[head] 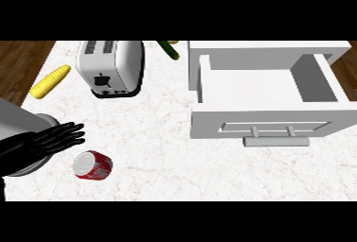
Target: Pick up the can, place it into the drawer and close the drawer
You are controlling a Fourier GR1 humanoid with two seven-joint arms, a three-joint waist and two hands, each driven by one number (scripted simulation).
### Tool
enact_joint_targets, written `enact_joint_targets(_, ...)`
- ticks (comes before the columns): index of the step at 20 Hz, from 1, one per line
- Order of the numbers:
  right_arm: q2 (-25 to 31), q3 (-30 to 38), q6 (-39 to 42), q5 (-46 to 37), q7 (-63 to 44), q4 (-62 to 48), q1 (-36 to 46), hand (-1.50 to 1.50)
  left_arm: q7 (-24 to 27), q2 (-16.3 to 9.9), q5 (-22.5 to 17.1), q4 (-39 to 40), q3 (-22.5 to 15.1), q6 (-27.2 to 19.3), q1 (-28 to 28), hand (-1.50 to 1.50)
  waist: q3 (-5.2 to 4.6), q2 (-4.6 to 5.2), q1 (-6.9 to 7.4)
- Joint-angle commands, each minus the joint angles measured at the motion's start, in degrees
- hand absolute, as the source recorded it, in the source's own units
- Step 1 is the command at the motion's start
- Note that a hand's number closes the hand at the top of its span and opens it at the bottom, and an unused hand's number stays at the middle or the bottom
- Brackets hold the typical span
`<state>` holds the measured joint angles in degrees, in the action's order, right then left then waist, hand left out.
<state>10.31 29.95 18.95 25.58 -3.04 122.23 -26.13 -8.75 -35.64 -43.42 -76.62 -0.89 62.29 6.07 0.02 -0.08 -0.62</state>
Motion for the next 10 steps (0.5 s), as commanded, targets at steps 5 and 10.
enact_joint_targets(5,-1.5,3.9,3.2,0.4,0.6,-1.7,0.6,-1.50,7.7,6.7,17.4,9.2,7.1,7.5,2.2,-1.50,-0.06,0.09,0.24)
enact_joint_targets(10,-1.9,2.8,1.2,2.2,-4.6,2.2,1.8,-1.50,17.4,13.9,33.5,17.1,8.8,3.4,6.4,-1.50,-0.18,0.30,-0.17)
